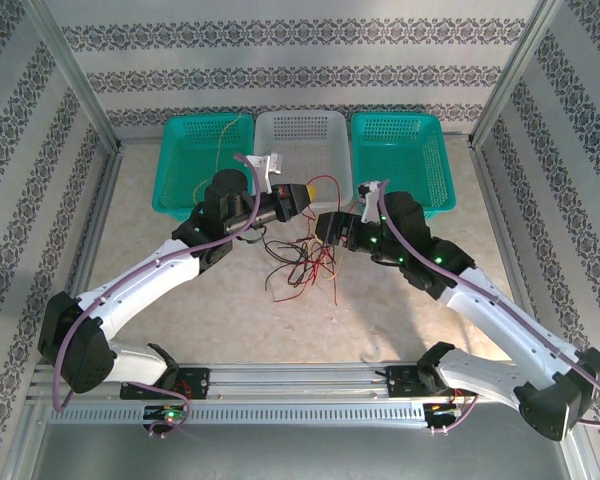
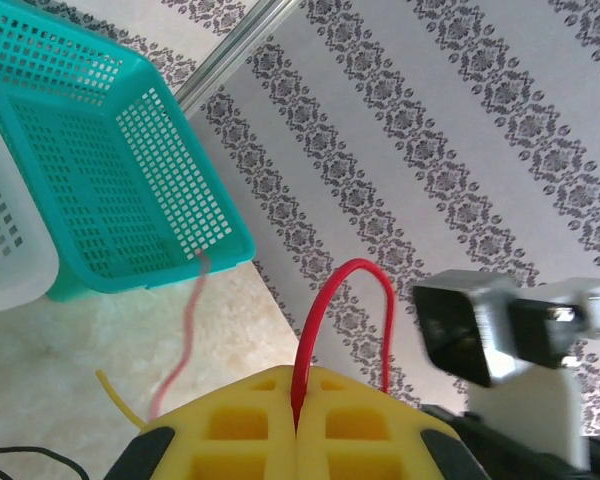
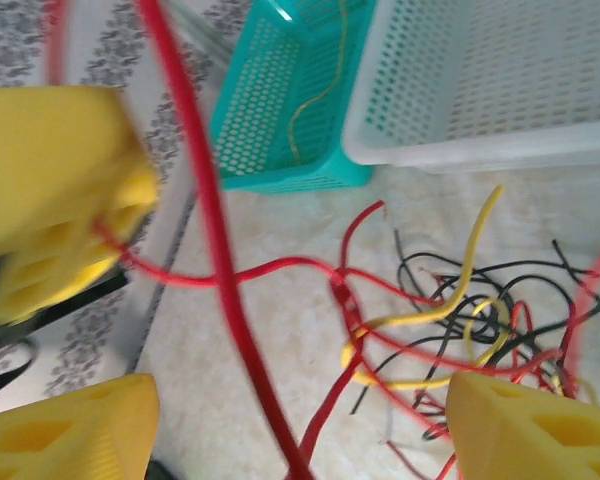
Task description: Untangle the cables
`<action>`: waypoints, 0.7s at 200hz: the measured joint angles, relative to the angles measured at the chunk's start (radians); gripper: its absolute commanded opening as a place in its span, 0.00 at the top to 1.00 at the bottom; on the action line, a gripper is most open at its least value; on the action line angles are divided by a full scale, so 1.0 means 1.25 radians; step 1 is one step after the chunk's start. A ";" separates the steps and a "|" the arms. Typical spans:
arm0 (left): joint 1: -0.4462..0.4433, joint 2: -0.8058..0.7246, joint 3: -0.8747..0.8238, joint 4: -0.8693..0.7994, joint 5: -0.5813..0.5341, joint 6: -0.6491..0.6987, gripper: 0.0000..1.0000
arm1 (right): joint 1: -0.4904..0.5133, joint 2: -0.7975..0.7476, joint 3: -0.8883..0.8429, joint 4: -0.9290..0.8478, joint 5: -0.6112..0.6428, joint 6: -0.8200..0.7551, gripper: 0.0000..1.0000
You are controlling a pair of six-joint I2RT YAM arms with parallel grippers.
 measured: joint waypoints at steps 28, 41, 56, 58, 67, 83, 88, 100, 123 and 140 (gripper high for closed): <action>0.000 -0.014 0.000 0.002 0.000 -0.041 1.00 | 0.010 0.055 -0.007 0.003 0.084 0.010 0.38; 0.000 -0.025 0.000 -0.003 -0.001 -0.046 1.00 | 0.010 0.073 -0.023 0.010 0.111 0.023 0.41; 0.000 -0.036 0.000 -0.028 -0.004 -0.048 1.00 | 0.004 0.079 -0.055 0.031 0.129 0.041 0.45; 0.000 -0.037 0.000 -0.033 -0.004 -0.048 1.00 | 0.002 0.079 -0.060 0.032 0.131 0.041 0.45; 0.000 -0.042 0.001 -0.049 -0.005 -0.048 1.00 | -0.010 0.079 -0.089 0.044 0.130 0.055 0.47; 0.000 -0.047 0.013 -0.074 -0.007 -0.048 1.00 | -0.047 0.082 -0.150 0.050 0.127 0.071 0.47; 0.000 -0.049 0.021 -0.081 -0.011 -0.048 1.00 | -0.060 0.085 -0.171 0.048 0.127 0.074 0.47; 0.000 -0.058 0.044 -0.091 -0.020 -0.047 1.00 | -0.084 0.098 -0.216 0.028 0.127 0.080 0.44; 0.003 -0.090 0.069 -0.104 -0.043 -0.047 1.00 | -0.128 0.099 -0.289 -0.005 0.117 0.083 0.41; 0.009 -0.108 0.078 -0.110 -0.052 -0.048 1.00 | -0.177 0.076 -0.320 -0.035 0.105 0.077 0.40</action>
